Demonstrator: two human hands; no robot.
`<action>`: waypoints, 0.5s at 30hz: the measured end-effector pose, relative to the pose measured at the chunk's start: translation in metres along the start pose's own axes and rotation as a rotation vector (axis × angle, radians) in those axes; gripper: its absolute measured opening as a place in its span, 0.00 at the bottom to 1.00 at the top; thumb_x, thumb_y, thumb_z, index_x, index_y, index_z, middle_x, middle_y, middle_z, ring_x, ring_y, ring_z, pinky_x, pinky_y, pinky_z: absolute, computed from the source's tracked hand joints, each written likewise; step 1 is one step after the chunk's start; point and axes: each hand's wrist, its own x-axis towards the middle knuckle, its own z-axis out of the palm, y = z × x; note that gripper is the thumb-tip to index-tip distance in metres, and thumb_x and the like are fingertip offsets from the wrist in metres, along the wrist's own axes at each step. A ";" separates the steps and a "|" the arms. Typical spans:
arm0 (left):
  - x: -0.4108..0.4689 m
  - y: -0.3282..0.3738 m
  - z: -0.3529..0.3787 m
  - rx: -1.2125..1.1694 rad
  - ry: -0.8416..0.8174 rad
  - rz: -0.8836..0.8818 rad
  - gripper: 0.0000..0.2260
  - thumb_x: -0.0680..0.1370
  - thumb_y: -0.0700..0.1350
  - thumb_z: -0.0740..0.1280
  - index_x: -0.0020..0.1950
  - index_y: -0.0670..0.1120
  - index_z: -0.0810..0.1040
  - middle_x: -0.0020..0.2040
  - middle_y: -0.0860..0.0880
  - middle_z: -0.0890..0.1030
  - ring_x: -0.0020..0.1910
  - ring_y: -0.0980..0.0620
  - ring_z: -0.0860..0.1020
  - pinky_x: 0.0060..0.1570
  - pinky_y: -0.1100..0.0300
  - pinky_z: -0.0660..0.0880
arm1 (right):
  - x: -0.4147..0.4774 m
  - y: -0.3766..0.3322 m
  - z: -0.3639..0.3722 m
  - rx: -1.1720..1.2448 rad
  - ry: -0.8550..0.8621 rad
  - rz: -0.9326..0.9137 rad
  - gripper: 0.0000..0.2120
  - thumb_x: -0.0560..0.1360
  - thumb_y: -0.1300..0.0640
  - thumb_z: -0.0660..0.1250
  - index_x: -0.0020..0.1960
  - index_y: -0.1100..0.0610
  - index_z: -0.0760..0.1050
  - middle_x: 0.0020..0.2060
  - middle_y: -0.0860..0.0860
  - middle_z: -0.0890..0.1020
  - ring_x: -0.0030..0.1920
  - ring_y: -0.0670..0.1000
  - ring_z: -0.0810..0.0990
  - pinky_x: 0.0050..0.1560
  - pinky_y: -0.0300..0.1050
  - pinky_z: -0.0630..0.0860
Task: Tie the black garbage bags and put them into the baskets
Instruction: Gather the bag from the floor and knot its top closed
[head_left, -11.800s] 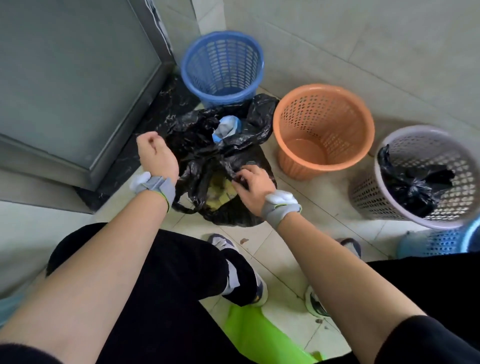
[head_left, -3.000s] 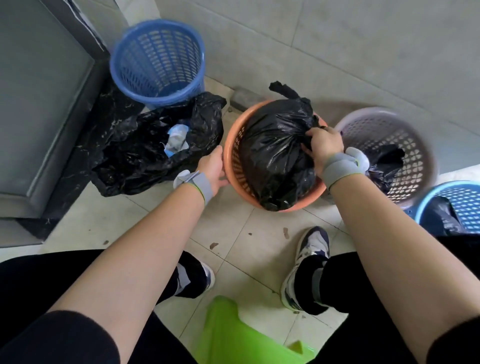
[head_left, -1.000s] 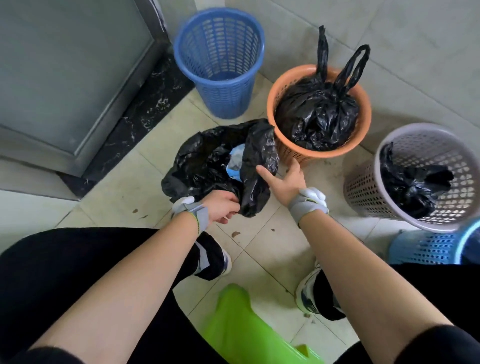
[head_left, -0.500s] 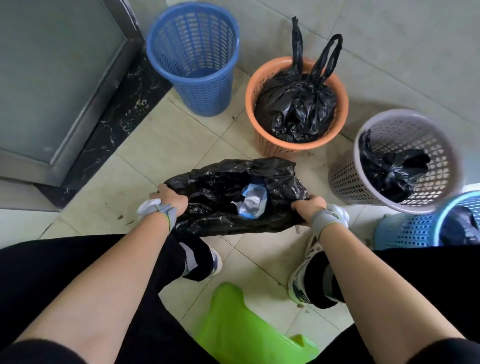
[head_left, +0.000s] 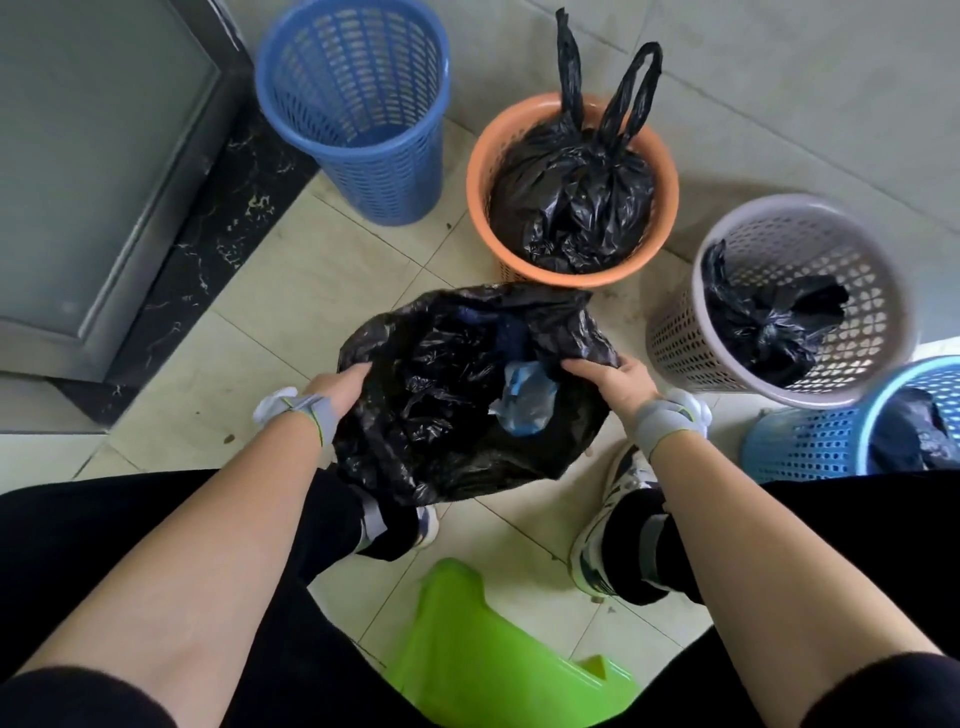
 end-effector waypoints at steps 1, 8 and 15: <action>-0.007 0.005 0.000 -0.048 -0.034 0.022 0.34 0.74 0.63 0.67 0.69 0.39 0.72 0.68 0.42 0.73 0.65 0.40 0.73 0.59 0.52 0.70 | 0.003 -0.001 0.002 0.033 -0.070 0.031 0.30 0.59 0.39 0.82 0.56 0.53 0.82 0.51 0.50 0.86 0.53 0.52 0.85 0.61 0.49 0.78; -0.071 0.041 -0.013 -0.515 -0.471 0.268 0.25 0.70 0.45 0.73 0.66 0.45 0.74 0.55 0.43 0.81 0.51 0.44 0.81 0.55 0.49 0.77 | -0.021 -0.022 0.009 -0.052 -0.027 -0.099 0.27 0.70 0.35 0.70 0.59 0.53 0.79 0.53 0.49 0.83 0.55 0.52 0.79 0.62 0.46 0.73; -0.106 0.046 -0.030 0.091 -0.134 0.622 0.35 0.72 0.34 0.71 0.75 0.55 0.63 0.60 0.44 0.80 0.54 0.42 0.80 0.45 0.56 0.77 | -0.055 -0.033 -0.014 -0.792 0.011 -0.153 0.11 0.74 0.45 0.68 0.51 0.51 0.79 0.51 0.50 0.83 0.51 0.56 0.81 0.54 0.47 0.77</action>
